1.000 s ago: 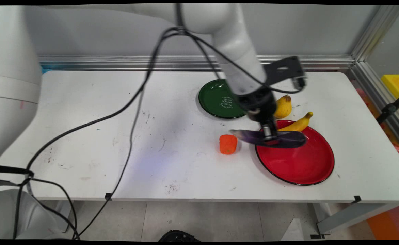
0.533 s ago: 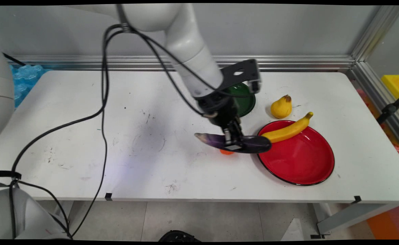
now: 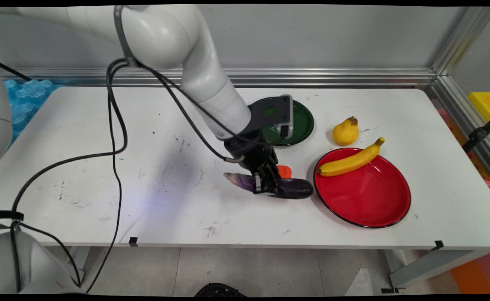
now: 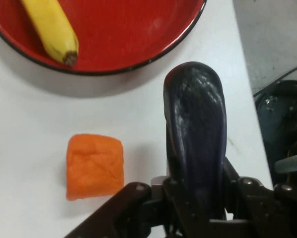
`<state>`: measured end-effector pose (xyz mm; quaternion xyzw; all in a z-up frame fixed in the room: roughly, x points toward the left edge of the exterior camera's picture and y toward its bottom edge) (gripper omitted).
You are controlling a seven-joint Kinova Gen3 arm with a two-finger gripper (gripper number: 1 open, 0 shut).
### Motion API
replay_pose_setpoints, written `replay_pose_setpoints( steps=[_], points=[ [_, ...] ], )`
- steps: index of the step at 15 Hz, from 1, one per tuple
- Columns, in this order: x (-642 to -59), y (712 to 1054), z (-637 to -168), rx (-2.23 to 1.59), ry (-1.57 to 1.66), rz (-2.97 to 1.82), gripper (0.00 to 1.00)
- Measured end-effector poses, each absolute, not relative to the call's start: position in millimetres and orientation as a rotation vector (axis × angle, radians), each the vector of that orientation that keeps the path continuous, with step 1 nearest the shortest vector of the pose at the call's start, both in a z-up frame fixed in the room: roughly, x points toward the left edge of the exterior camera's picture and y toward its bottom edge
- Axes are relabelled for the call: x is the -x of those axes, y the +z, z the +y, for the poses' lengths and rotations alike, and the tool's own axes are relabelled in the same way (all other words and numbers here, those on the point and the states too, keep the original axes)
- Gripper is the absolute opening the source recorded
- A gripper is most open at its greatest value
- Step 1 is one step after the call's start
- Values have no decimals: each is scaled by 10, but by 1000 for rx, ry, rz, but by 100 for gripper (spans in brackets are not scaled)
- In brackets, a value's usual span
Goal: Place the picked object on the table
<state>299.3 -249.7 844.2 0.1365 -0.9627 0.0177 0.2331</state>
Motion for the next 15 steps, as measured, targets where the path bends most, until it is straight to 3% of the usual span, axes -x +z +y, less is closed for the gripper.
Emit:
replay_pose_setpoints(
  steps=[12, 13, 15],
  points=[
    [-2758, 7741, -2511, -367, 51, -2644, 0],
    [-2756, 7727, -2513, -364, 52, -2642, 100],
    [-2758, 7724, -2517, -354, 54, -2638, 100]
  ],
)
